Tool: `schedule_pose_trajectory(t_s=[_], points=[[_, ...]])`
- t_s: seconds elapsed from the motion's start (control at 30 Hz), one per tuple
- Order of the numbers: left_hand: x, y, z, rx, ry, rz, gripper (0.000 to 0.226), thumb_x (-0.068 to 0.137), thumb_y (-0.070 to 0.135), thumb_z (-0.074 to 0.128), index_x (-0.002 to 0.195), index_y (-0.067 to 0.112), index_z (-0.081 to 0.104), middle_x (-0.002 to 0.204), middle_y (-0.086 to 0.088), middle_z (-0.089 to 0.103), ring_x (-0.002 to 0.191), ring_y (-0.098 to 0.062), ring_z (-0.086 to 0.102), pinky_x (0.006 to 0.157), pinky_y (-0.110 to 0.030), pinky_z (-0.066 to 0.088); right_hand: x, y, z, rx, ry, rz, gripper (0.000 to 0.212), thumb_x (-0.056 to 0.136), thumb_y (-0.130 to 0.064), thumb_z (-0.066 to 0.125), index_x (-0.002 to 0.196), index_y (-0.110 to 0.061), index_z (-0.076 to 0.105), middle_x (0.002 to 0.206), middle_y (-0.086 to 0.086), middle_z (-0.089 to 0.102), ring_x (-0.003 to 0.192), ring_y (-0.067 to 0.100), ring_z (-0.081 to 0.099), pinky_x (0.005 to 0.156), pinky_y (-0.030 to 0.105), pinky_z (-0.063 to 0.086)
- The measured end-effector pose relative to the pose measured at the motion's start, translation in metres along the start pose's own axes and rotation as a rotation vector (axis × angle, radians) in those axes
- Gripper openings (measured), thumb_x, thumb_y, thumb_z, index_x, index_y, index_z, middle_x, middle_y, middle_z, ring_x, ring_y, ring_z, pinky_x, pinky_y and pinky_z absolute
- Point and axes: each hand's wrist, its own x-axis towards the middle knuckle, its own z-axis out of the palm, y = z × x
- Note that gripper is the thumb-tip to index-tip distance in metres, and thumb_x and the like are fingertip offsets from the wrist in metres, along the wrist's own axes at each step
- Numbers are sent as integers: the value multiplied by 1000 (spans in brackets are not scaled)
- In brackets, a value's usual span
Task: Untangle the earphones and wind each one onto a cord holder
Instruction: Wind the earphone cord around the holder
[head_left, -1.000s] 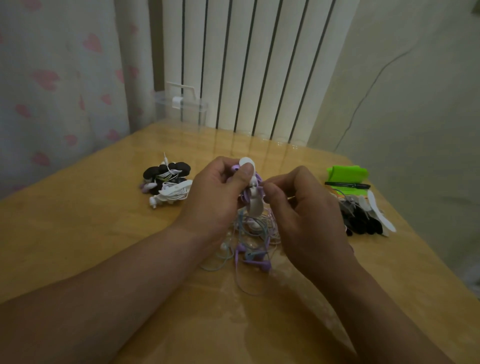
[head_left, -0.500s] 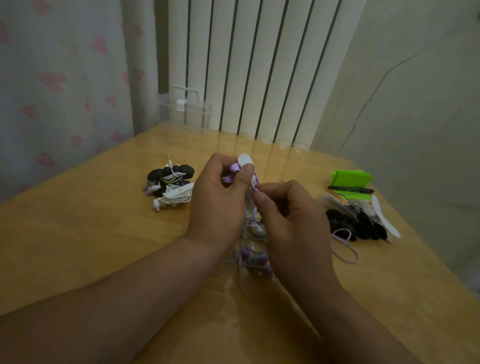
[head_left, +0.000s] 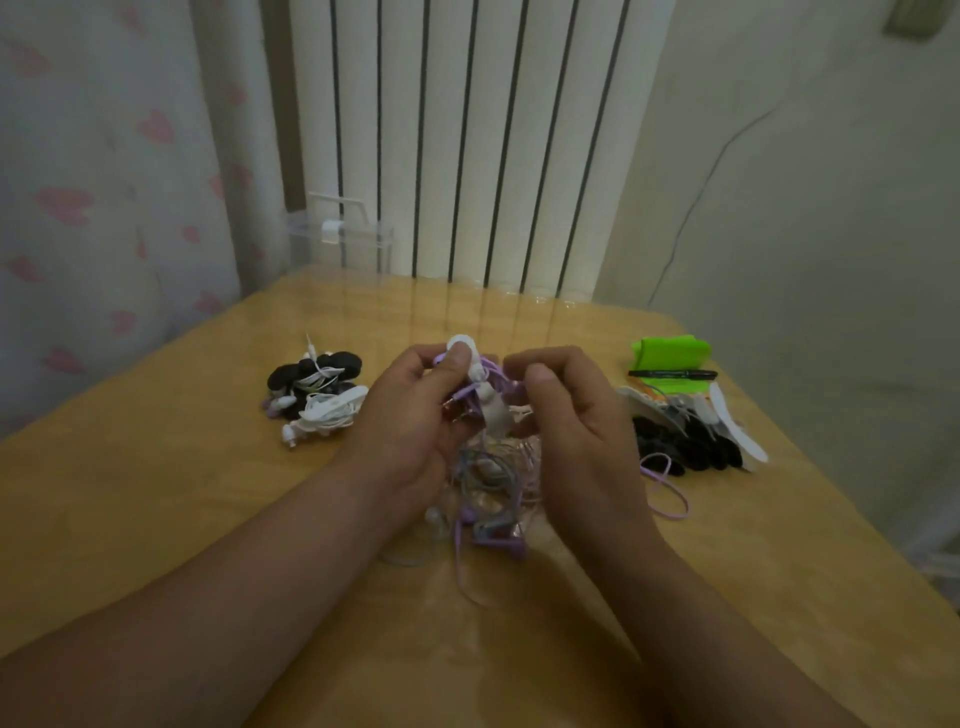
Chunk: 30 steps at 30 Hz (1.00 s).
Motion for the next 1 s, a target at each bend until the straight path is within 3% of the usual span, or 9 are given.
schedule_pose_trajectory(t_s=[0.17, 0.27, 0.33, 0.4, 0.57, 0.73, 0.83, 1.0], points=[[4, 1, -9, 86, -164, -107, 20, 103, 19, 59, 110, 3, 70, 97, -13, 74, 84, -21, 73, 76, -37, 64, 6, 13, -3, -136, -18, 133, 2, 98, -23, 65, 96, -23, 66, 94, 0, 69, 87, 15, 66, 67, 26, 52], [6, 5, -15, 206, -183, -66, 23, 101, 21, 62, 112, 5, 74, 98, -10, 75, 87, -21, 72, 84, -37, 64, 10, 15, -5, 42, -91, 298, 9, 100, -26, 65, 101, -18, 69, 94, 6, 73, 81, 16, 69, 63, 27, 54], [6, 6, -17, 282, -171, -43, 23, 101, 21, 64, 114, 6, 75, 100, -10, 77, 86, -20, 73, 81, -32, 64, 9, 13, -6, 105, -135, 330, 13, 101, -28, 66, 106, -16, 70, 93, 4, 75, 80, 14, 71, 63, 28, 55], [5, 5, -19, 345, -160, -24, 24, 101, 23, 65, 118, 9, 75, 106, -10, 79, 90, -21, 75, 78, -31, 62, 7, 12, -5, 59, -158, 320, 17, 101, -30, 68, 113, -18, 70, 95, 0, 77, 83, 12, 75, 63, 25, 57], [0, 0, -18, 534, -173, 83, 30, 105, 27, 62, 133, 18, 70, 115, -1, 78, 107, -18, 75, 95, -38, 60, 8, 15, -2, 8, -22, 280, 23, 101, -30, 68, 120, -18, 68, 101, 1, 77, 84, 14, 76, 61, 25, 58], [-13, -1, -8, 611, -111, 160, 27, 108, 30, 56, 129, 25, 72, 112, 5, 78, 104, -9, 74, 94, -37, 61, 1, 16, 3, -24, 53, 193, 24, 100, -36, 68, 120, -22, 68, 105, -6, 77, 94, 8, 75, 76, 41, 65], [-14, -1, -7, 689, -75, 202, 26, 105, 37, 59, 125, 25, 71, 110, 5, 77, 104, -9, 73, 95, -40, 60, 1, 16, 3, -111, 18, 113, 23, 105, -33, 61, 124, -26, 72, 104, -11, 77, 96, 4, 73, 80, 42, 64], [1, 27, -19, 884, 34, 266, 17, 107, 32, 54, 116, 23, 66, 98, 8, 67, 85, -8, 63, 80, -33, 53, 6, 17, 0, -261, -26, 15, 24, 107, -30, 54, 121, -34, 73, 109, -16, 68, 102, 1, 64, 87, 47, 59]])
